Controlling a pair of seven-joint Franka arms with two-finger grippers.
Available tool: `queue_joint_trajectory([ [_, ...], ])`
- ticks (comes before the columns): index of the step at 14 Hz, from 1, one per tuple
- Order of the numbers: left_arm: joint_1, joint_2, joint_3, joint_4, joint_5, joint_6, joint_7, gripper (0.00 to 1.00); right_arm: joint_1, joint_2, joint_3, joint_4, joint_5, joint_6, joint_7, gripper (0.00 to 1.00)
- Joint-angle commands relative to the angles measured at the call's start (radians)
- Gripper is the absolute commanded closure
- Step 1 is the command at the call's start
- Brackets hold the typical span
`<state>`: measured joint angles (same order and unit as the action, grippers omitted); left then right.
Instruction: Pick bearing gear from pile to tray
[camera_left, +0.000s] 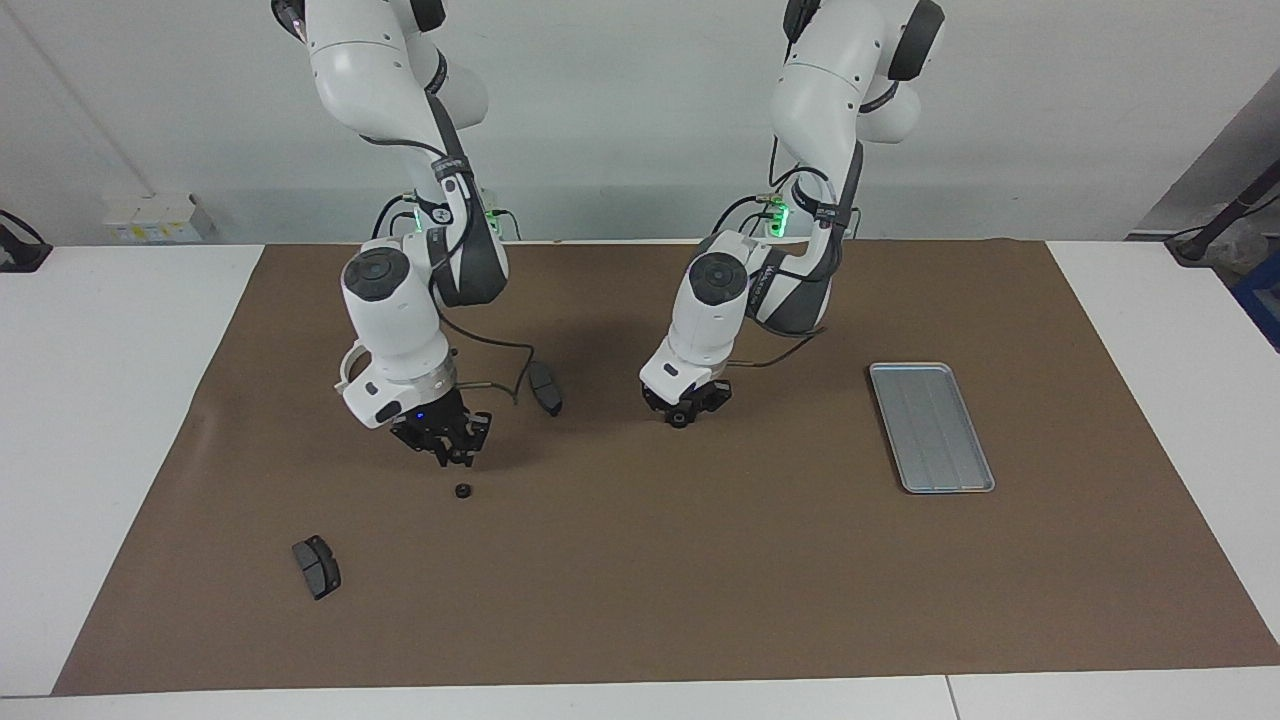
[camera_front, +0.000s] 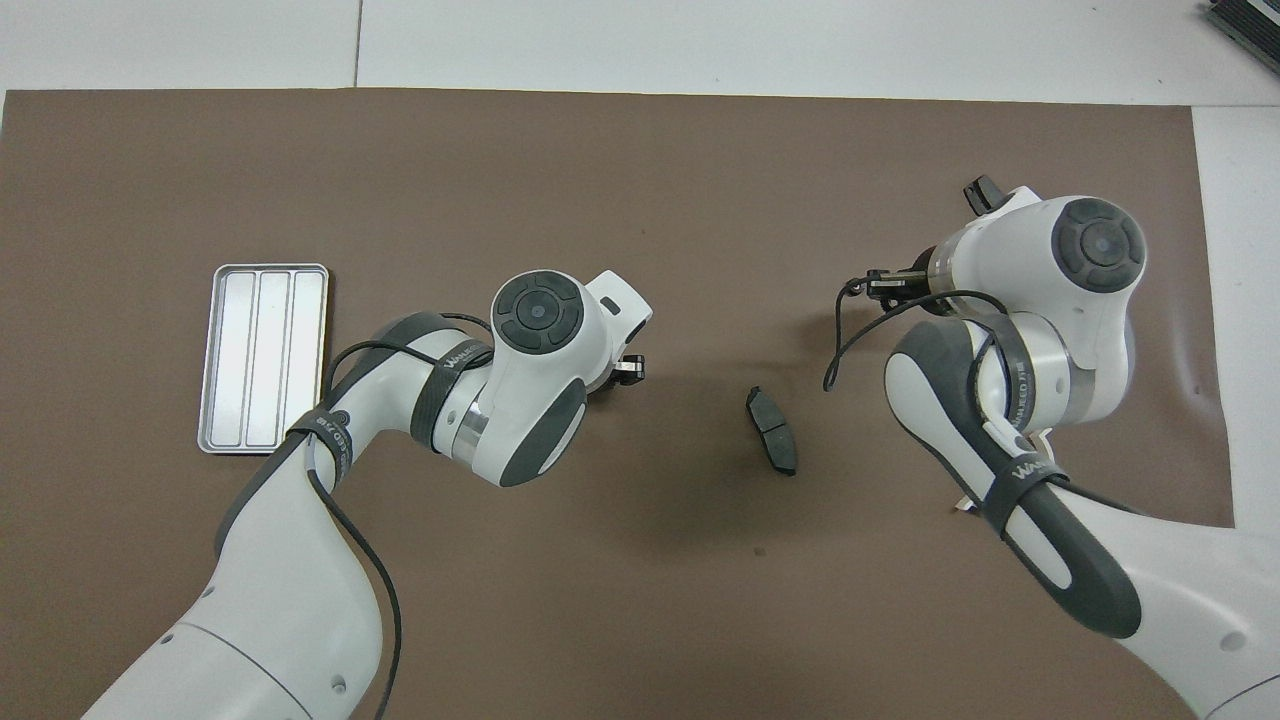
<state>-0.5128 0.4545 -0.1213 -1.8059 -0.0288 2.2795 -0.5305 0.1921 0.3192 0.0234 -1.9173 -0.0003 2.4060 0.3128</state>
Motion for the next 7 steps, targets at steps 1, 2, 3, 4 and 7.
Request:
queue_joint_trajectory([
  [1, -0.021, -0.010, 0.012, -0.018, -0.008, -0.014, 0.004, 0.69, 0.055, 0.003, 0.001, 0.026, 0.017, -0.004, 0.104, 1.00],
  [2, -0.021, -0.010, 0.012, -0.018, -0.008, -0.015, 0.004, 0.71, 0.079, 0.009, 0.001, 0.027, 0.011, 0.004, 0.141, 1.00],
  [3, -0.021, -0.011, 0.012, -0.018, -0.008, -0.015, 0.004, 0.73, 0.098, 0.014, 0.001, 0.030, 0.007, 0.008, 0.172, 1.00],
  [4, -0.020, -0.010, 0.012, -0.018, -0.008, -0.020, 0.006, 0.74, 0.121, 0.024, 0.001, 0.040, 0.005, 0.011, 0.202, 1.00],
  [7, -0.020, -0.008, 0.012, -0.006, -0.008, -0.040, 0.007, 0.76, 0.136, 0.044, 0.001, 0.057, 0.002, 0.025, 0.232, 1.00],
])
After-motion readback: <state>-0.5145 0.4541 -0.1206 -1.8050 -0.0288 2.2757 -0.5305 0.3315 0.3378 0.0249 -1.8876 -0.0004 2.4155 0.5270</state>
